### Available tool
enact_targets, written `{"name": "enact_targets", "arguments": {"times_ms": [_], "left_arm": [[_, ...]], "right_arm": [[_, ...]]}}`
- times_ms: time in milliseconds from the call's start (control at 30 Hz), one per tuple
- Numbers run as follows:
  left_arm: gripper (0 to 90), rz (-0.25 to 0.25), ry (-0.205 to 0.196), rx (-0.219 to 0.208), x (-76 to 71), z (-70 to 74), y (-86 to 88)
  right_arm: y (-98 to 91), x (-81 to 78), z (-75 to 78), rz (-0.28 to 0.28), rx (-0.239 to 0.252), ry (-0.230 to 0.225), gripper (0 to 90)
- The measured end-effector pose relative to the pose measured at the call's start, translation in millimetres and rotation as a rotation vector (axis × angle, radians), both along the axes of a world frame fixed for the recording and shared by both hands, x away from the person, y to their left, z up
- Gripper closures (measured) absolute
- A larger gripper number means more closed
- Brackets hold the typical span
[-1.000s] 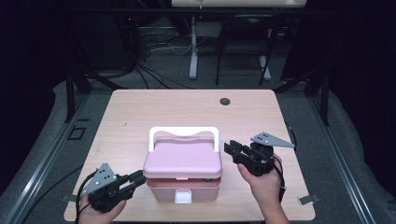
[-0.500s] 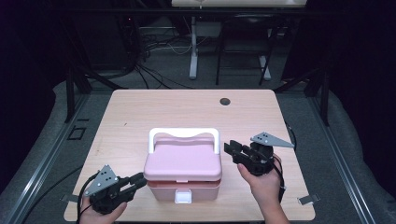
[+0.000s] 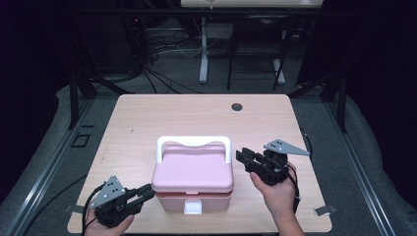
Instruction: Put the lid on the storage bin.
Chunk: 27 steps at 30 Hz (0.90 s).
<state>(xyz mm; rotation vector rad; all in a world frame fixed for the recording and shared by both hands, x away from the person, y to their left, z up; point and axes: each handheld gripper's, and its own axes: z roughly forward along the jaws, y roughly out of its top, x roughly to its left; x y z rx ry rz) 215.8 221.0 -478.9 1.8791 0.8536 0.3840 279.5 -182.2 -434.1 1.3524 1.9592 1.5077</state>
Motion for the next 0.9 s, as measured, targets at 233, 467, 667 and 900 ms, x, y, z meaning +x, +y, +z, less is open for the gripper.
{"name": "enact_targets", "arguments": {"times_ms": [233,467,667,900], "left_arm": [[75.8,-0.003,0.007,0.005,-1.2,-2.6,0.5],[76.3,-0.010,0.017,0.018,-2.2,-5.3,1.6],[76.7,-0.013,0.021,0.022,-2.3,-7.4,1.8],[77.4,-0.018,0.033,0.034,-2.1,-10.0,1.3]], "right_arm": [[0.1,0.4,-0.4,0.001,0.004,0.000,69.5],[-0.1,0.7,-0.8,-0.001,0.002,0.001,69.4],[-0.2,1.0,-1.3,-0.002,0.004,0.006,69.2],[-0.9,1.3,-1.6,-0.003,0.005,0.006,68.7]]}}
